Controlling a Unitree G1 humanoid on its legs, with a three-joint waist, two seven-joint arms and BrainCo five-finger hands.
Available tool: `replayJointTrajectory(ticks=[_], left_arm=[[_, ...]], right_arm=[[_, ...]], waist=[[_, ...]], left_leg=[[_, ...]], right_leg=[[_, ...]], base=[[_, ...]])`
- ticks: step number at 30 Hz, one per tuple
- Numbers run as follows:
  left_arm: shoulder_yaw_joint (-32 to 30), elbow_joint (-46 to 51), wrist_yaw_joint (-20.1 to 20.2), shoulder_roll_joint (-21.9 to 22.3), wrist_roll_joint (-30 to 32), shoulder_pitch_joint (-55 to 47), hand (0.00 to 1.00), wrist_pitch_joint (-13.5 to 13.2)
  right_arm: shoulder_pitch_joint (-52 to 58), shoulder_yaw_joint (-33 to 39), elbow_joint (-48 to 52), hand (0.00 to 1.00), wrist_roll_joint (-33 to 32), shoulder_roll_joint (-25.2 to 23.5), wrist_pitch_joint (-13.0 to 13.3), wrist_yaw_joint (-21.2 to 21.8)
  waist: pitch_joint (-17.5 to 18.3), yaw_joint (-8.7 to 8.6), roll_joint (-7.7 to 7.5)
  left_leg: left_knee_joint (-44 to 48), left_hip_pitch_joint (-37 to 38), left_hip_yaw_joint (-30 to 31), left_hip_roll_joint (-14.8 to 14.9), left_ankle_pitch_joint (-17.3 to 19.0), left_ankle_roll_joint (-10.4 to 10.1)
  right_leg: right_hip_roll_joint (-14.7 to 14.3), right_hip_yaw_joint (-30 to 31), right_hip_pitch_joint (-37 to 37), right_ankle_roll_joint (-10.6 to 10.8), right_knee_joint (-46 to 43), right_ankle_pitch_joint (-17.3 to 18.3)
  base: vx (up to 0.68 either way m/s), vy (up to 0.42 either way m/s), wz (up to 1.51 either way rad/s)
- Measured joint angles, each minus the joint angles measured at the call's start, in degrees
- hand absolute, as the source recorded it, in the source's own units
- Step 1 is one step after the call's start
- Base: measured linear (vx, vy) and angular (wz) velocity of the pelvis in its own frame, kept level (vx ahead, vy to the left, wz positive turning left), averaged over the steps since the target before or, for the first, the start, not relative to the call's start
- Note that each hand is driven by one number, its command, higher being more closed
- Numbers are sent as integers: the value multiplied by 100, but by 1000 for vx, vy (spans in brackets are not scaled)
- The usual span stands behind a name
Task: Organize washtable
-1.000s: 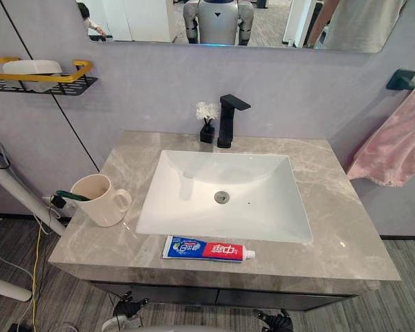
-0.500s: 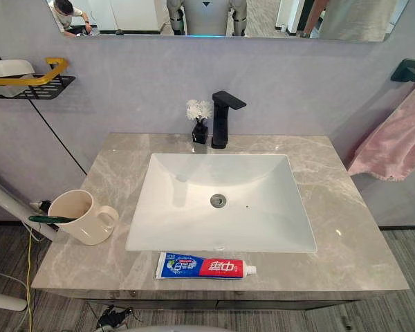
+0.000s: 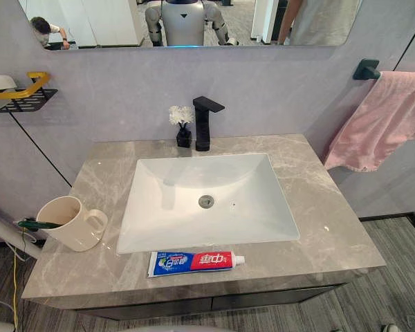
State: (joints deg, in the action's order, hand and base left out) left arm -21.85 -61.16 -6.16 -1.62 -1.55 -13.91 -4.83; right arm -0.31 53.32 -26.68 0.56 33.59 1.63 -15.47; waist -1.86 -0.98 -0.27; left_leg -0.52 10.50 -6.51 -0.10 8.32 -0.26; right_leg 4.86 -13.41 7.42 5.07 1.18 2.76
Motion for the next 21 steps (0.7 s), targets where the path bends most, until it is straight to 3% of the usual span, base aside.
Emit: replayJointTrajectory(ticks=[4,10,13,16,21], left_arm=[[348,109,3,-90,0,-18,0,0],[665,246,17,-149,0,-88,0,-6],[935,257,124,-216,1,-82,0,-17],[1136,361,212,-312,1,-58,0,-93],[1281,357,304,-370,9,87,0,-190]], right_arm=[[-280,-635,993,0,241,102,86,-84],[-411,-1624,2246,0,351,197,494,122],[-410,-2716,2951,0,162,309,913,687],[-409,-3609,3304,0,-158,304,1153,1277],[-370,-4854,4111,0,-755,306,1227,2136]], waist=[[11,-39,-18],[6,-50,-25],[-21,-109,-68],[-136,-82,-135],[-307,57,-123]], left_leg=[[108,-131,126,1,-1,1],[161,-190,265,-10,-3,4],[189,-217,336,-19,-3,4],[277,-297,415,-29,-3,4],[300,-418,510,-51,-38,61]], right_leg=[[-18,-80,-77,-10,12,-8],[24,-239,10,-12,67,-11],[26,-295,34,-9,96,-15],[24,-366,33,-15,106,-28],[29,-443,-29,-30,125,-57]], base=[[12,-36,14],[28,-11,12],[0,-14,9],[-23,-19,13],[-34,-8,11]])
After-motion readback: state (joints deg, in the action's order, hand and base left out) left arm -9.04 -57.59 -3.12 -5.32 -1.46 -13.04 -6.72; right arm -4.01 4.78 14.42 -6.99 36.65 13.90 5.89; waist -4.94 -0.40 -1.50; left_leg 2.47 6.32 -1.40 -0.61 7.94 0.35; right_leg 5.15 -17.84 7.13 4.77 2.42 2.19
